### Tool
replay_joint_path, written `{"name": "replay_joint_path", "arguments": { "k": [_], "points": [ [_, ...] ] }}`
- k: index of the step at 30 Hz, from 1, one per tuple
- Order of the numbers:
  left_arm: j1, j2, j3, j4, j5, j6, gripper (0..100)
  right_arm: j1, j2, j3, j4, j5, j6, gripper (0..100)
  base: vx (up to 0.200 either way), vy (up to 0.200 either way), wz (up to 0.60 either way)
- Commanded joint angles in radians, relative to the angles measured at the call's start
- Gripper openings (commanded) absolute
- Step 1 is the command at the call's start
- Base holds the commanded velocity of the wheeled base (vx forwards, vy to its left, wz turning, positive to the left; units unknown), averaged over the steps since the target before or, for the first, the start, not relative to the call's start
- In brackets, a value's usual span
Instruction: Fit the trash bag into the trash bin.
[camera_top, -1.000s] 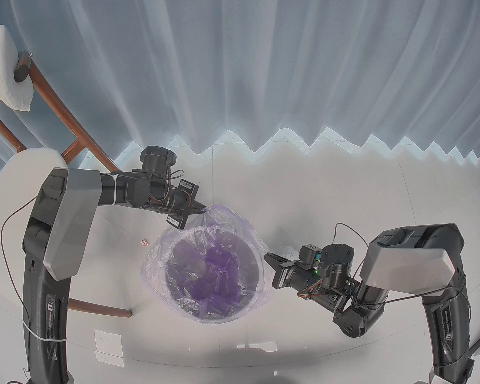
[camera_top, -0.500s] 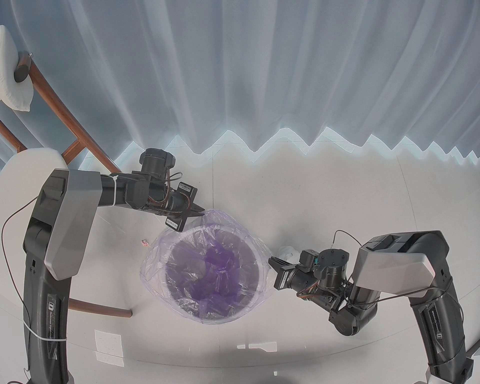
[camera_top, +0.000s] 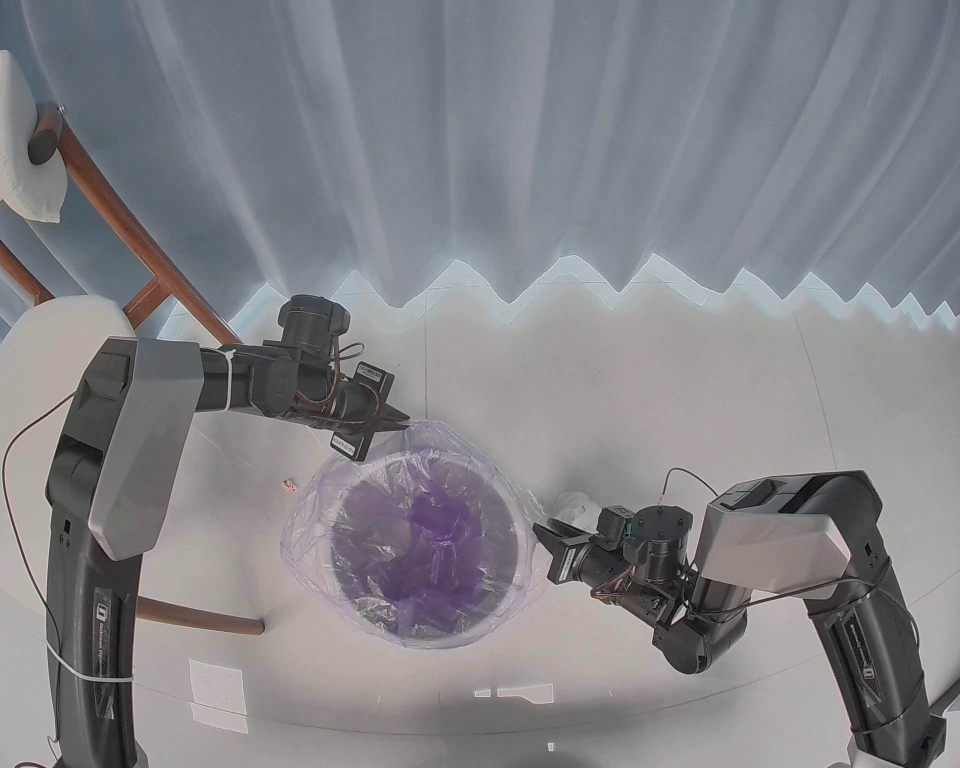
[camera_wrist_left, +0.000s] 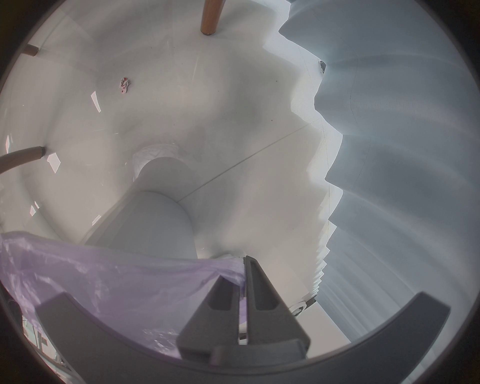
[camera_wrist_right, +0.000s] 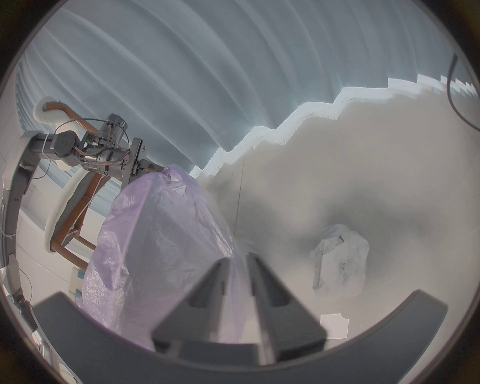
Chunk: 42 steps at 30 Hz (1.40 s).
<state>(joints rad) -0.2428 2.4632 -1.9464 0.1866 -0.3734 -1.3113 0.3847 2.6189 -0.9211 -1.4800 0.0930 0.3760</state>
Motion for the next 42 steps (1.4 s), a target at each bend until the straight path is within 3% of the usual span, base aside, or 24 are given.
{"name": "replay_joint_path", "arguments": {
  "k": [1, 2, 3, 18, 25, 29, 35, 42],
  "points": [
    [0.000, -0.009, 0.000, 0.004, 0.001, 0.000, 0, -0.007, -0.023, 0.011, -0.022, -0.002, 0.000, 100, 0.000, 0.000, 0.00],
    [0.000, -0.010, 0.001, 0.004, 0.004, 0.000, 0, -0.009, -0.033, 0.018, -0.025, -0.002, 0.000, 100, 0.000, 0.000, 0.00],
    [0.000, -0.010, 0.003, 0.005, 0.007, 0.000, 100, -0.013, -0.042, 0.027, -0.025, -0.002, 0.000, 100, 0.000, 0.000, 0.00],
    [0.040, -0.162, 0.010, 0.102, -0.053, -0.098, 100, -0.021, -0.105, 0.160, -0.088, -0.001, 0.001, 100, 0.000, 0.000, 0.00],
    [0.069, -0.237, 0.044, 0.122, -0.073, -0.072, 100, -0.021, -0.115, 0.159, -0.088, -0.001, -0.003, 100, 0.000, 0.000, 0.00],
    [0.074, -0.317, 0.202, 0.175, -0.032, 0.066, 100, -0.018, -0.117, 0.159, -0.088, -0.001, -0.005, 100, 0.000, 0.000, 0.00],
    [0.048, -0.532, 0.558, 0.140, 0.039, 0.247, 100, -0.017, -0.119, 0.160, -0.089, -0.002, 0.000, 100, 0.000, 0.000, 0.00],
    [0.045, -0.725, 0.951, -0.170, 0.042, 0.333, 100, -0.013, -0.128, 0.159, -0.089, -0.002, 0.001, 100, 0.000, 0.000, 0.00]
  ]
}}
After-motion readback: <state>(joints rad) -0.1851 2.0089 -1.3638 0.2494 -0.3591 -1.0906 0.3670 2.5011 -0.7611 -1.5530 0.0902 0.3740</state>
